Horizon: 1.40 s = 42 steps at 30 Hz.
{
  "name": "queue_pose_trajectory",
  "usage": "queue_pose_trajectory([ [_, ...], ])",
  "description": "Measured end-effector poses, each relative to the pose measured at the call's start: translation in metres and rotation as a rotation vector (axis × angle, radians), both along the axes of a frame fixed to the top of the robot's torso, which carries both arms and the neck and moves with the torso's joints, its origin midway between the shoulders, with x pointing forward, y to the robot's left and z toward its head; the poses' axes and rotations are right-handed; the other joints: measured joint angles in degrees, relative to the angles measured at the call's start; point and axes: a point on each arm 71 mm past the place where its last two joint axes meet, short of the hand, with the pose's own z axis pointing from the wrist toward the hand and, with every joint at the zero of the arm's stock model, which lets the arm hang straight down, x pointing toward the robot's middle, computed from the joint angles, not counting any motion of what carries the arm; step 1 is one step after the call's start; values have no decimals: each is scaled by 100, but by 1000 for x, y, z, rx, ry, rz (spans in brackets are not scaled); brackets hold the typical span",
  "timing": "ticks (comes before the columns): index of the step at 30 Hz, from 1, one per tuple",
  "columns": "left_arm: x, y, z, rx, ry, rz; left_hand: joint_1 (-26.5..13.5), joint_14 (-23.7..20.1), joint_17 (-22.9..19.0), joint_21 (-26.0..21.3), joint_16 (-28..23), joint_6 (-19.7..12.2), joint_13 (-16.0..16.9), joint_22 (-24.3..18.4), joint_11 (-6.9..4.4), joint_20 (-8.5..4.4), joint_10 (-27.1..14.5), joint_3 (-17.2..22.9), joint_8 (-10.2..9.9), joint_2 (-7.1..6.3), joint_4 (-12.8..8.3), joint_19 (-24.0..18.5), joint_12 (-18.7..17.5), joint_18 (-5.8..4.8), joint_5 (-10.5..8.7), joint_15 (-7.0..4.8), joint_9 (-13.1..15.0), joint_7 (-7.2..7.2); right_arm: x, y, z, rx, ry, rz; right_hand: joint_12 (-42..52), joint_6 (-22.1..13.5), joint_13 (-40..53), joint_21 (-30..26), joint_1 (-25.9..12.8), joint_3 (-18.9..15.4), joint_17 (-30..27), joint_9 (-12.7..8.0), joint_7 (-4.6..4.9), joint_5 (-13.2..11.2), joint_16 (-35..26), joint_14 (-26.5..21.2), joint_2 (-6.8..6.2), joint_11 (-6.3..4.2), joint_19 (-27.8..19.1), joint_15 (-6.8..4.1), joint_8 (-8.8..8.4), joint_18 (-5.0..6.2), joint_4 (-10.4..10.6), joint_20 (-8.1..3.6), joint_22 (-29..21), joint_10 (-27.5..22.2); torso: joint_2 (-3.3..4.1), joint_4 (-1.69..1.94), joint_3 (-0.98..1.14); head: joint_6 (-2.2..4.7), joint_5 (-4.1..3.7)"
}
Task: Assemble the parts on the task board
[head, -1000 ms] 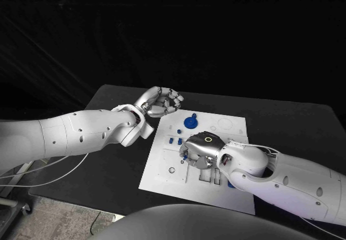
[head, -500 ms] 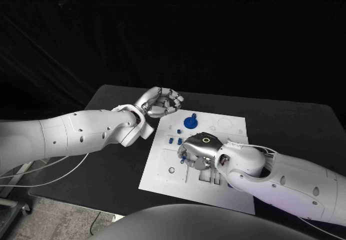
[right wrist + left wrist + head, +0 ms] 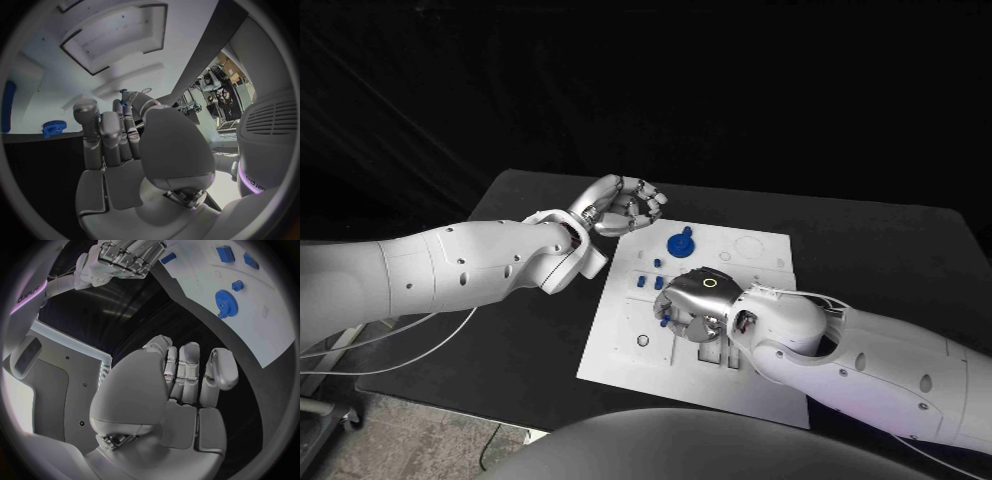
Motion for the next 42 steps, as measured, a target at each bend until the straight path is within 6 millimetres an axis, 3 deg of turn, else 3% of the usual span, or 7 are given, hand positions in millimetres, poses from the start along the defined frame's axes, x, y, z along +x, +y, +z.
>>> queue_pose_trajectory([
  [14, 0, 1, -2, 2, 5, 2, 0, 0, -6, 0, 0, -20, -4, -1, 0, 0, 0, 15, 0, 0, -15, 0, 0, -1, 21, 0, -5, 20, -1, 0, -1, 1, 6, 0, -8, 0, -1, -75, 0, 2, -38, -5, 0, -50, -57, -24, 0, 1, -25, 19, -45, 0, -33, 17, 4, -1, -6, -1, 3, 0, 0],
  [19, 1, 0, -2, 2, 6, 0, 1, 0, -5, 0, 0, -20, -12, 0, 0, 0, 0, 15, 0, -1, -15, 0, 0, 0, 21, 0, -4, 20, -2, 1, -1, -2, 9, 2, -119, -441, -64, -264, -18, -17, -141, -171, 41, -742, -154, -151, -16, 96, -170, 43, -380, 0, -14, 44, 4, -342, -6, -2, 1, 0, -5],
  [23, 1, 0, -2, 3, 7, 0, 47, 0, -5, 0, 0, -20, -11, 0, 0, 0, 0, 15, 0, -1, -15, 0, 0, 0, 21, 0, -4, 20, -2, 1, -2, -5, 12, 2, -289, -858, -145, -465, -118, -119, -242, -364, -97, -1223, -238, -250, -115, 183, -258, 82, -653, 0, 88, 71, 3, -774, -6, -1, 1, 0, -6],
  [26, 1, 0, -2, 3, 7, 1, 53, 0, -5, 0, 0, -20, -11, 0, 0, 0, 0, 15, 0, -8, -15, 0, 0, 0, 21, 0, -4, 20, -1, 0, -3, -8, 14, 0, -310, -1005, -160, -646, -151, -227, -324, -477, -150, -1467, -311, -319, -148, 229, -329, 117, -672, 0, 169, 102, 3, -1025, -6, -1, 1, 0, -6],
  [31, 1, 1, -2, 4, 8, 1, 53, 0, -5, 0, 0, -20, -17, 0, 0, 0, 0, 15, 0, -7, -15, 0, 0, 0, 21, 0, -4, 20, 0, -2, -4, -11, 15, -5, -310, -1122, -155, -817, -173, -407, -401, -591, -212, -1661, -346, -399, -170, 255, -371, 135, -672, 0, 228, 143, 3, -1285, -6, -1, 1, 0, -6],
  [38, 1, 1, -3, 4, 11, 1, 53, 0, -5, 0, 0, -20, -17, -1, 0, 0, 0, 15, 0, -7, -15, 0, 0, 0, 21, 0, -9, 20, 2, -19, 3, 3, 1, -30, -154, -1087, -95, -906, -173, -570, -445, -667, -177, -1653, -369, -432, -171, 256, -380, 143, -672, 1, 284, 152, 2, -1403, -6, -2, 3, 0, 2],
  [42, 1, 1, -3, 5, 12, 2, 53, 0, -4, 0, 0, -20, -17, -1, 0, 0, 0, 15, 0, -8, -15, 0, 0, 0, 21, 0, -9, 20, 11, -36, 30, 34, -40, -58, 10, -942, -60, -725, -41, -577, -317, -698, -36, -1190, -172, -311, -149, 247, -249, 132, -599, 0, 278, 132, 2, -1343, -5, -5, 4, 0, -11],
])
